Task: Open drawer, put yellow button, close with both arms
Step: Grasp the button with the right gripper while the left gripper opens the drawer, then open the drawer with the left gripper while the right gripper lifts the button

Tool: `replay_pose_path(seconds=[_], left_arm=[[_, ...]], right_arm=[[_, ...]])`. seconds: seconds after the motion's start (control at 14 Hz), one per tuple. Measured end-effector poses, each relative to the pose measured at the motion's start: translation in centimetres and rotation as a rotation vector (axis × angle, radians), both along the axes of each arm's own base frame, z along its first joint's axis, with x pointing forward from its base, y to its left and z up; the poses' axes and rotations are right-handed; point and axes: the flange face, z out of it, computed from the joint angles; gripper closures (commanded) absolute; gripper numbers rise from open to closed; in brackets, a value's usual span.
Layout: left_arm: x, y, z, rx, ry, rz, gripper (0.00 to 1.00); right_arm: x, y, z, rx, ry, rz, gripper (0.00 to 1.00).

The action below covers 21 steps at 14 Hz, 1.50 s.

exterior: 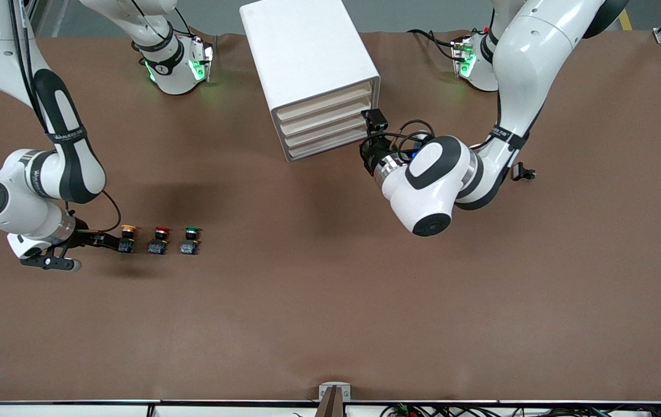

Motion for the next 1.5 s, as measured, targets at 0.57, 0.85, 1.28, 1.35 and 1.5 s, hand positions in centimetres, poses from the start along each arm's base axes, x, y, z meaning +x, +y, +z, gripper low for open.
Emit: replay_pose_path(seconds=[0.57,0.85,1.28,1.35,1.5], left_arm=[[-3.2,-5.1,-2.8,-0.004,0.121,0.034,0.23],[-5.2,-7.2,-4.7,0.023,0.176,0.029,0.28],[-5.4,-7.4,-5.8,0.037,0.201,0.034,0.51],[-5.5,-7.4,-5.8,0.038,0.202,0.033,0.52],[-5.7,-7.7,-5.7,0.037,0.203,0.030,0.57]], right_arm=[[-1.1,0.9,-2.7,0.000,-0.008,0.014,0.00],[-1.3,0.9,-3.6,-0.001,-0.011,0.014,0.00],[-1.4,0.8,-4.9,-0.004,-0.023,0.014,0.00],[-1.4,0.8,-5.0,-0.005,-0.025,0.014,0.00],[-1.4,0.7,-5.2,-0.005,-0.024,0.012,0.06]])
